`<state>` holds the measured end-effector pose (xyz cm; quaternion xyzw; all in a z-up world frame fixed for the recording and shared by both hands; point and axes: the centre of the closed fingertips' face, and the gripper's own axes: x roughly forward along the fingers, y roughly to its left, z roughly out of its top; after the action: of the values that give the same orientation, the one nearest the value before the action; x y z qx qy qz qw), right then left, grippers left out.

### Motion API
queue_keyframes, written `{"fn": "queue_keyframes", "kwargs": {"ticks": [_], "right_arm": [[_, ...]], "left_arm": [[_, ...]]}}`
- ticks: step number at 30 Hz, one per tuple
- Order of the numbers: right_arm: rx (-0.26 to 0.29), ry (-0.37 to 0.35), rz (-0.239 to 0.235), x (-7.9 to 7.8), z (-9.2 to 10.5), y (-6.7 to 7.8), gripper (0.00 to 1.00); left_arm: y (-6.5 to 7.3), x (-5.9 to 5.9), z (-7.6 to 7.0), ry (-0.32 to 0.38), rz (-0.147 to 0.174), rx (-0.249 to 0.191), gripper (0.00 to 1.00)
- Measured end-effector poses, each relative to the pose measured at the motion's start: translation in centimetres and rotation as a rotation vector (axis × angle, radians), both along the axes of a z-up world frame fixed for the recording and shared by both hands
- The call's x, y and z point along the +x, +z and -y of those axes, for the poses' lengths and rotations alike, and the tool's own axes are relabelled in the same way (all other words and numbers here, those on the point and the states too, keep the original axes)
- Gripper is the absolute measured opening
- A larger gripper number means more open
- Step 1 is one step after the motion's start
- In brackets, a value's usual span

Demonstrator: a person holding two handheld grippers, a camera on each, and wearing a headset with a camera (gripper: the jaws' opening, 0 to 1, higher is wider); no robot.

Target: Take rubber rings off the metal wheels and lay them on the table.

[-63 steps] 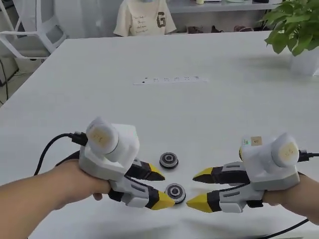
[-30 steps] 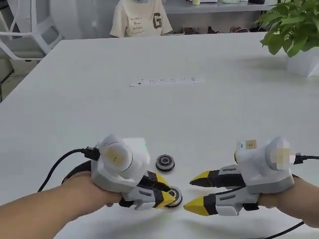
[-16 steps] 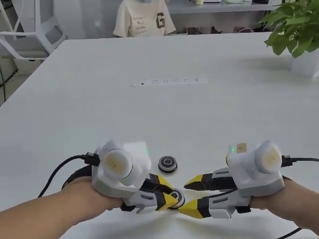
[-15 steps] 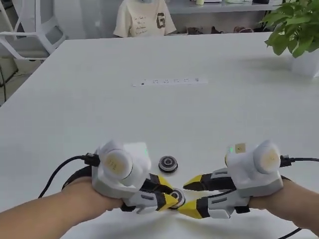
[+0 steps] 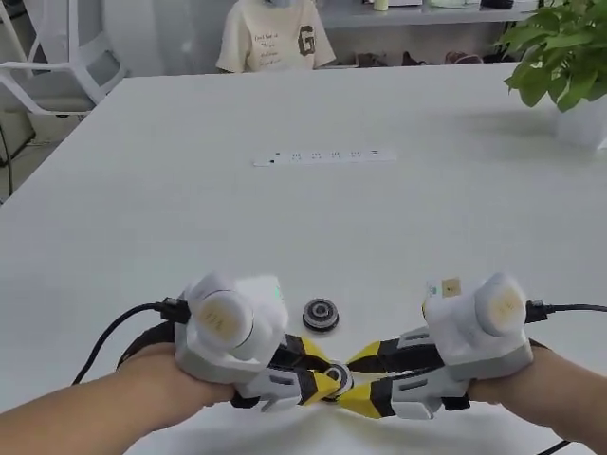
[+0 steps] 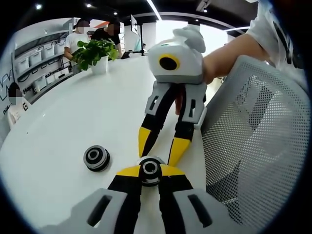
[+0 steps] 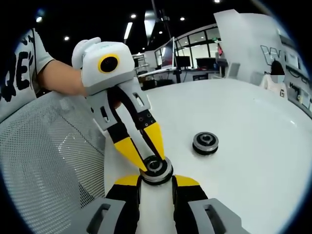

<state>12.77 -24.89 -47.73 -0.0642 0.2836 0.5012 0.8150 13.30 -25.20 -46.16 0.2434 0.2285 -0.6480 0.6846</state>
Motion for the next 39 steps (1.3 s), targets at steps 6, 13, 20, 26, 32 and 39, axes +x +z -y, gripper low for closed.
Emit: {"fn": "queue_keyframes", "kwargs": {"ticks": [6,13,20,26,32,39], "right_arm": [[-0.009,-0.006,0.003,-0.1,0.2,0.0,0.19],[-0.024,-0.008,0.005,-0.3,0.5,-0.1,0.13],[-0.04,-0.016,-0.001,-0.4,0.7,-0.2,0.06],[-0.027,-0.047,-0.027,-0.4,0.9,-0.2,0.0],[0.005,-0.097,-0.068,-0.2,1.2,0.0,0.0],[0.077,-0.174,-0.146,-0.1,1.6,0.3,0.0]], "left_arm": [[0.0,0.0,0.0,0.005,-0.003,-0.006,0.07],[0.0,0.0,0.0,0.009,-0.004,-0.008,0.07],[0.0,0.1,0.0,0.015,-0.006,-0.013,0.07],[0.0,0.1,0.0,0.016,-0.001,-0.013,0.07],[0.0,0.0,0.0,0.016,0.002,-0.012,0.07],[0.0,0.1,0.0,0.016,0.002,-0.012,0.07]]}}
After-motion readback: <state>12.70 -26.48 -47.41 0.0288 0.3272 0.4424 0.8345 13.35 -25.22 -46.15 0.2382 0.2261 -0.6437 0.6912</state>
